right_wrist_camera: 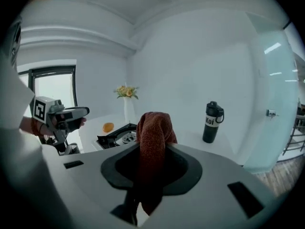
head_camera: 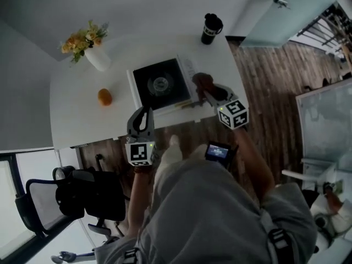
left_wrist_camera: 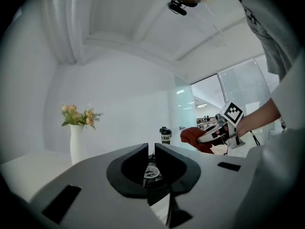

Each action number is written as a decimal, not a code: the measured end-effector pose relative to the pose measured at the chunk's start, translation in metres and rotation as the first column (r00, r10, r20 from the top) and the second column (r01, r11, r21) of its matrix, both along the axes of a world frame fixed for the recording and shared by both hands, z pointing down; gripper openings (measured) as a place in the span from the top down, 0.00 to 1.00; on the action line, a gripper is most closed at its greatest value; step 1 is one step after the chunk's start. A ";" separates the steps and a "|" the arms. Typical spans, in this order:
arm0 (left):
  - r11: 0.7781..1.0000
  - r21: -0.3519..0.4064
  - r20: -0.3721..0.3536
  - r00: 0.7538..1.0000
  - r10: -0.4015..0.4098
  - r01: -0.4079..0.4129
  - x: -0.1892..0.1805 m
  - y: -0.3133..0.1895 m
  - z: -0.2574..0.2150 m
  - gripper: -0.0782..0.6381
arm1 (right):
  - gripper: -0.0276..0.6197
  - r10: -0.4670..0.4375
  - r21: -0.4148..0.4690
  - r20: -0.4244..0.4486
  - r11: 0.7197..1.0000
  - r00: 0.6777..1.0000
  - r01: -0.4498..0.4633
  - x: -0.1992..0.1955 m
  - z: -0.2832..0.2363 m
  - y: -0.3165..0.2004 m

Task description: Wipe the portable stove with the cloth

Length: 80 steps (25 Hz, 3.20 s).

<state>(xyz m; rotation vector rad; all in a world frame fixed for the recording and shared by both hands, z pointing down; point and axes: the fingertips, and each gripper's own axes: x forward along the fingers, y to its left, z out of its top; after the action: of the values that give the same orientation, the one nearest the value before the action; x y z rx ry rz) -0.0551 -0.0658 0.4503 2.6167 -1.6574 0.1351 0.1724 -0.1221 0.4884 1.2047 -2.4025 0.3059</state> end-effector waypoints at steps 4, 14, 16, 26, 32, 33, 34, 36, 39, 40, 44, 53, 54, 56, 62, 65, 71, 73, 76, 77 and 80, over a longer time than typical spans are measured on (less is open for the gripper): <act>0.999 -0.029 0.026 0.999 0.027 -0.026 -0.006 -0.024 0.014 0.76 | 0.78 -0.052 -0.046 -0.066 0.998 0.996 0.049 -0.004 0.014 -0.032; 0.991 -0.128 0.062 0.997 0.056 -0.048 -0.002 -0.043 0.047 0.73 | 0.77 -0.165 -0.048 -0.198 0.986 0.966 0.159 0.003 0.034 -0.126; 0.988 -0.147 0.067 0.996 0.061 -0.051 0.000 -0.044 0.055 0.73 | 0.76 -0.190 -0.051 -0.232 0.982 0.954 0.184 0.000 0.037 -0.146; 0.980 -0.197 0.135 0.989 0.057 -0.029 0.003 -0.049 0.085 0.73 | 0.55 -0.280 -0.171 -0.158 0.952 0.947 0.253 -0.025 0.076 -0.164; 0.977 -0.213 0.131 0.990 0.061 -0.032 0.002 -0.054 0.098 0.73 | 0.53 -0.244 -0.092 -0.142 0.968 0.959 0.233 -0.022 0.048 -0.170; 0.977 -0.212 0.132 0.989 0.061 -0.032 0.002 -0.054 0.098 0.74 | 0.53 -0.242 -0.094 -0.136 0.968 0.961 0.231 -0.025 0.046 -0.173; 0.977 -0.210 0.132 0.989 0.061 -0.032 0.001 -0.054 0.098 0.74 | 0.53 -0.246 -0.105 -0.135 0.967 0.960 0.233 -0.029 0.046 -0.176; 0.978 -0.205 0.133 0.989 0.062 -0.034 0.002 -0.055 0.097 0.75 | 0.53 -0.261 -0.153 -0.159 0.959 0.952 0.238 -0.037 0.056 -0.180; 0.975 -0.217 0.172 0.982 0.084 -0.045 0.006 -0.054 0.101 0.75 | 0.55 -0.252 -0.214 -0.229 0.955 0.940 0.204 -0.041 0.077 -0.190; 0.973 -0.225 0.201 0.975 0.097 -0.050 0.009 -0.053 0.103 0.75 | 0.58 -0.245 -0.221 -0.249 0.956 0.937 0.191 -0.042 0.082 -0.194; 0.969 -0.242 0.293 0.948 0.126 -0.054 0.014 -0.052 0.112 0.75 | 0.61 -0.248 -0.271 -0.277 0.947 0.929 0.172 -0.045 0.089 -0.207; 0.966 -0.258 0.262 0.960 0.101 -0.032 0.009 -0.056 0.110 0.76 | 0.67 -0.297 -0.278 -0.325 0.937 0.898 0.209 -0.049 0.089 -0.200; 0.965 -0.263 0.278 0.955 0.104 -0.028 0.009 -0.055 0.112 0.76 | 0.68 -0.290 -0.266 -0.327 0.941 0.900 0.207 -0.049 0.089 -0.198; 0.962 -0.271 0.294 0.949 0.110 -0.027 0.010 -0.054 0.115 0.76 | 0.69 -0.281 -0.246 -0.328 0.947 0.902 0.205 -0.048 0.090 -0.194; 0.963 -0.267 0.323 0.940 0.115 -0.026 0.013 -0.054 0.117 0.76 | 0.71 -0.288 -0.236 -0.347 0.948 0.893 0.214 -0.048 0.088 -0.185; 0.964 -0.266 0.312 0.943 0.112 -0.027 0.012 -0.054 0.116 0.76 | 0.71 -0.301 -0.238 -0.350 0.944 0.887 0.227 -0.046 0.088 -0.177; 0.963 -0.268 0.252 0.962 0.107 -0.037 0.009 -0.056 0.112 0.76 | 0.71 -0.313 -0.249 -0.335 0.939 0.889 0.237 -0.042 0.093 -0.160; 0.961 -0.272 0.238 0.965 0.112 -0.044 0.009 -0.056 0.111 0.76 | 0.71 -0.314 -0.247 -0.330 0.939 0.890 0.240 -0.042 0.093 -0.156; 0.960 -0.276 0.236 0.965 0.119 -0.051 0.010 -0.056 0.112 0.75 | 0.71 -0.313 -0.244 -0.326 0.940 0.892 0.240 -0.041 0.092 -0.151; 0.960 -0.277 0.237 0.964 0.119 -0.051 0.010 -0.056 0.112 0.75 | 0.71 -0.311 -0.243 -0.325 0.940 0.893 0.239 -0.041 0.092 -0.149; 0.959 -0.277 0.240 0.963 0.122 -0.053 0.010 -0.056 0.112 0.75 | 0.71 -0.311 -0.240 -0.320 0.941 0.895 0.241 -0.039 0.092 -0.141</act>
<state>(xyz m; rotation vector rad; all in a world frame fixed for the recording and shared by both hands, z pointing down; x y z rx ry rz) -0.0448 -0.1215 0.5622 2.5474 -1.4606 0.6771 0.1330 -0.2627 0.5803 0.7419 -2.1323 0.2068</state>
